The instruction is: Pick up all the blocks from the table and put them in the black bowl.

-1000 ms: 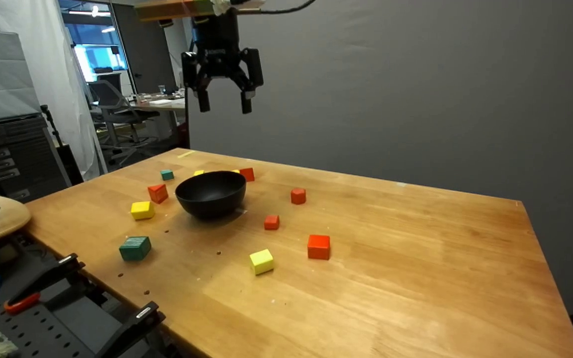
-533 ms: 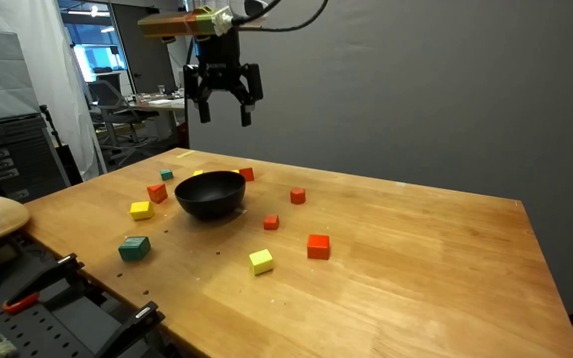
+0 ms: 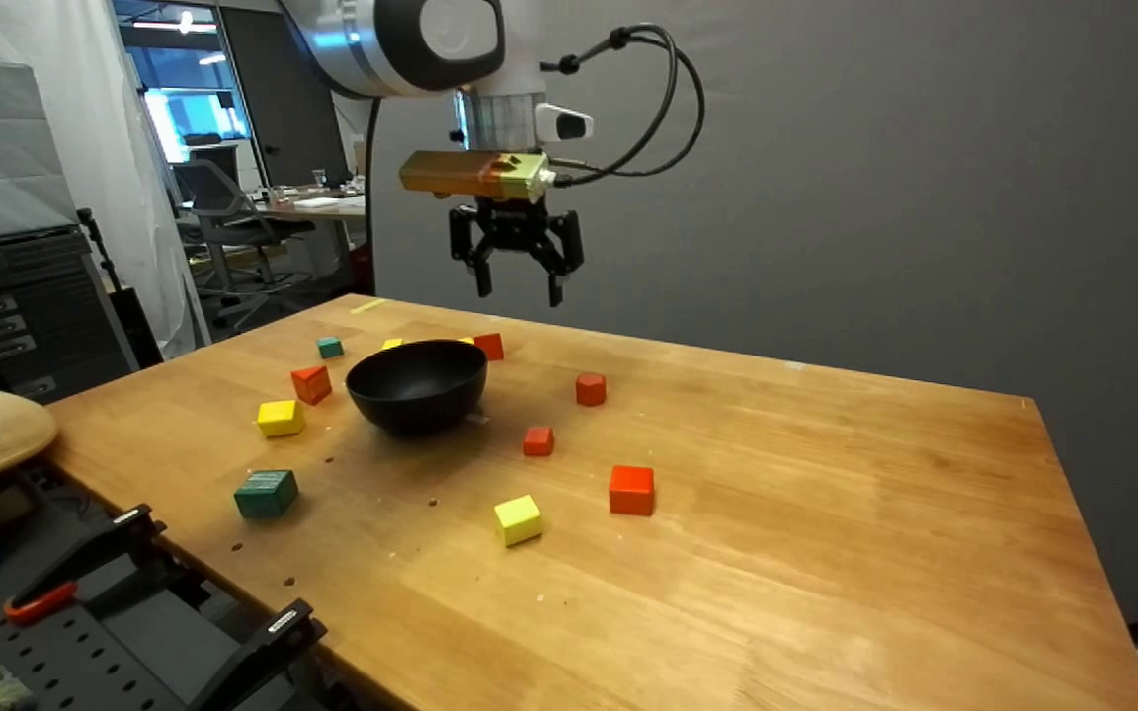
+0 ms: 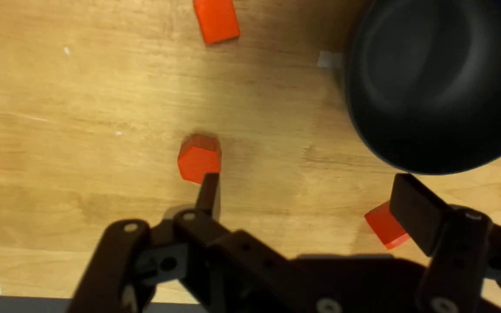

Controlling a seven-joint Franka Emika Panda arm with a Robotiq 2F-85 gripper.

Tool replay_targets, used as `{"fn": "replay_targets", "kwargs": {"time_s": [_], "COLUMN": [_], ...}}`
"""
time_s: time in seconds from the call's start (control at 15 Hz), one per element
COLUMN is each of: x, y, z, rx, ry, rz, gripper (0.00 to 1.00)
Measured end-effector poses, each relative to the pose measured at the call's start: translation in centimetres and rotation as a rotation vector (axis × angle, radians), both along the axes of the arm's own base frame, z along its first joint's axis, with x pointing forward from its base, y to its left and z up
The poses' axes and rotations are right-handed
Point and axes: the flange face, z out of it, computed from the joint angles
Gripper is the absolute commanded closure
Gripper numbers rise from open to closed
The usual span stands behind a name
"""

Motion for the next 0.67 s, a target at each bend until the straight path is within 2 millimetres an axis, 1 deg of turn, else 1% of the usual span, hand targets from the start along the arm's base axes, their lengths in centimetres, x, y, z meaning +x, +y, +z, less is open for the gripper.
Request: {"fn": "replay_targets", "kwargs": {"time_s": [0.13, 0.27, 0.47, 0.6, 0.67], "x": [2.4, 4.1, 5.6, 6.1, 6.4], "y": [-0.7, -1.5, -2.7, -3.0, -2.9], "z": [-2.5, -5.1, -8.8, -10.8, -11.6], "rx": [-0.020, -0.046, -0.074, -0.073, -0.070], "ry": [0.012, 0.032, 0.064, 0.080, 0.086], "rz": [0.015, 0.035, 0.054, 0.058, 0.060], "gripper": [0.00, 0.00, 0.00, 0.02, 0.25]}}
